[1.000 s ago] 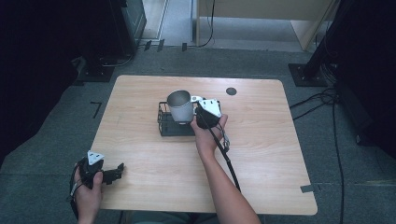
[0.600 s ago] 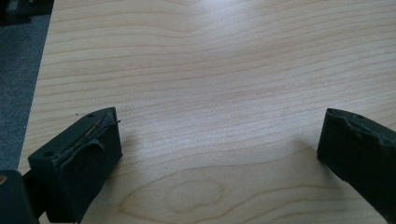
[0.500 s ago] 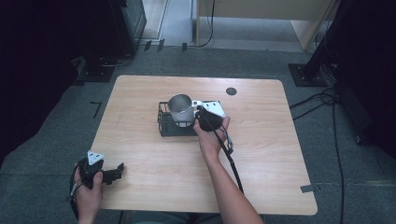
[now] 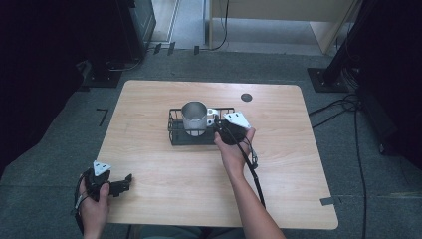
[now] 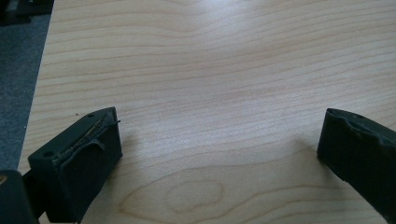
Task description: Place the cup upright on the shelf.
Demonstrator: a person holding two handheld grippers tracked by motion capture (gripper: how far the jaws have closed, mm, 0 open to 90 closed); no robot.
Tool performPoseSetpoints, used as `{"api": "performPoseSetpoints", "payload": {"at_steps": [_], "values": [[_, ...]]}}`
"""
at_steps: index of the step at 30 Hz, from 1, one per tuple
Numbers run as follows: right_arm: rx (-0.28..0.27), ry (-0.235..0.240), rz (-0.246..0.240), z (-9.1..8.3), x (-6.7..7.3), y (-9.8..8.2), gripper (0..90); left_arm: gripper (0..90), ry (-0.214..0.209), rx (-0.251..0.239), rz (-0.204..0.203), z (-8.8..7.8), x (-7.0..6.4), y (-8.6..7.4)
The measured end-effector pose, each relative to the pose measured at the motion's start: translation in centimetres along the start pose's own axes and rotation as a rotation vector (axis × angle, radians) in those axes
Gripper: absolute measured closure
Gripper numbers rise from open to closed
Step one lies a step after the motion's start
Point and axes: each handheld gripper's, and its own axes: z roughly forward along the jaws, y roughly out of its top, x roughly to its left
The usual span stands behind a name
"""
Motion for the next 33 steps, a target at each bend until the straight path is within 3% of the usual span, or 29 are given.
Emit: {"api": "performPoseSetpoints", "payload": {"at_steps": [7,12,14,18,25,26,33], "values": [[0.01,0.049,-0.006,-2.2,-1.3,0.4,42.4,0.0,0.001,0.0,0.0,0.0,0.0,0.0],[0.022,0.046,-0.021,-3.5,-2.2,0.4,32.7,0.0,0.0,0.0,0.0,0.0,0.0,0.0],[0.041,0.069,-0.022,-4.1,-2.5,0.5,28.4,0.0,0.001,-0.002,-0.002,0.0,0.0,0.0],[0.061,0.065,-0.054,-5.7,-3.2,0.5,16.1,0.0,0.001,-0.001,-0.001,0.0,0.0,0.0],[0.07,0.075,-0.069,-7.4,-4.1,0.5,8.1,0.0,0.001,-0.001,-0.001,0.0,0.0,0.0],[0.076,0.089,-0.07,-7.9,-4.5,0.4,3.2,0.0,0.0,-0.001,-0.001,0.0,0.0,0.0],[0.075,0.103,-0.067,-9.2,-5.7,-0.1,0.0,0.0,0.001,0.001,0.001,0.0,0.0,0.0]]}}
